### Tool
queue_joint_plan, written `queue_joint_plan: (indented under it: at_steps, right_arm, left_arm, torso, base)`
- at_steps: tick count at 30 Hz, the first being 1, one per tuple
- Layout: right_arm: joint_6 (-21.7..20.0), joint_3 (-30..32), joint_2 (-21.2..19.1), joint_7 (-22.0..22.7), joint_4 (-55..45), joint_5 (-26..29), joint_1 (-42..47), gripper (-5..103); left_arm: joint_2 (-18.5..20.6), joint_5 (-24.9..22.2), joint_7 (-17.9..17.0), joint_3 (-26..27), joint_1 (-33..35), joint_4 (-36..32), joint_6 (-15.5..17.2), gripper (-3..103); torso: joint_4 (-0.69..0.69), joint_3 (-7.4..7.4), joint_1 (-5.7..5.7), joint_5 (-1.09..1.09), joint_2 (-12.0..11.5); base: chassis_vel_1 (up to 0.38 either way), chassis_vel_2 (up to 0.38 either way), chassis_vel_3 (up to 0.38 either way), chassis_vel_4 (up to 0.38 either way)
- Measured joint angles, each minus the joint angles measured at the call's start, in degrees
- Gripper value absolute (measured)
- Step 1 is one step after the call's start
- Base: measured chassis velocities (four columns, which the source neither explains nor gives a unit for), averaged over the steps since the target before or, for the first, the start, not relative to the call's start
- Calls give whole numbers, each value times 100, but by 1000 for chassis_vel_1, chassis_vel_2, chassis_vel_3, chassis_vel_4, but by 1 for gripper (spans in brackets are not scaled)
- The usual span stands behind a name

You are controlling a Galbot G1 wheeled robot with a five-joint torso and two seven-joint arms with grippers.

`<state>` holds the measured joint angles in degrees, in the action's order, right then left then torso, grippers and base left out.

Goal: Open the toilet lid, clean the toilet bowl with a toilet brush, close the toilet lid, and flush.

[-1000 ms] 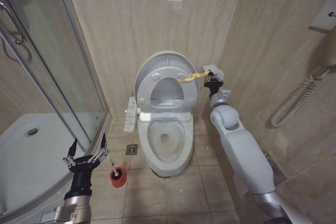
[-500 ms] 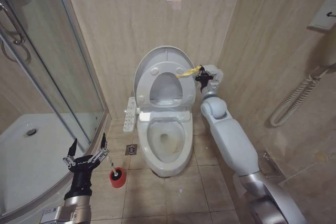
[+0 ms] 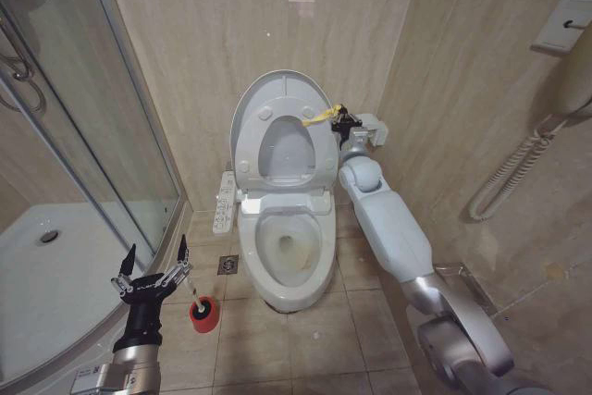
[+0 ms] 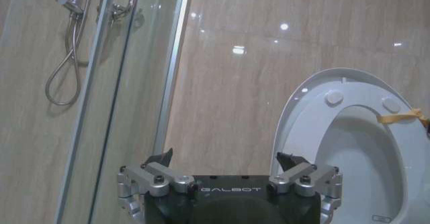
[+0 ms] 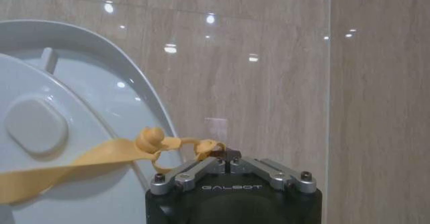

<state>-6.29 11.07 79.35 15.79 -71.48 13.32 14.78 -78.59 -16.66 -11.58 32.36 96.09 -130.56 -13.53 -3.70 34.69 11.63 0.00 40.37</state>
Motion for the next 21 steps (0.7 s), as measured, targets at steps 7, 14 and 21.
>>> queue_joint_plan:
  at_steps: [7,14,21]
  right_arm:
    - [62,-26,-81,-9,140,-20,-102,0]
    - [113,24,-409,-22,112,-19,-18,0]
    - [37,115,-755,-23,-286,83,351,0]
  left_arm:
    - [0,0,0,0,0,0,0,100]
    - [0,0,0,0,0,0,0,100]
    - [0,0,0,0,0,0,0,100]
  torso:
    - [7,0,0,0,0]
    - [11,0,0,0,0]
    - [6,0,0,1,0]
  base:
    - [0,0,0,0]
    - [0,0,0,0]
    - [0,0,0,0]
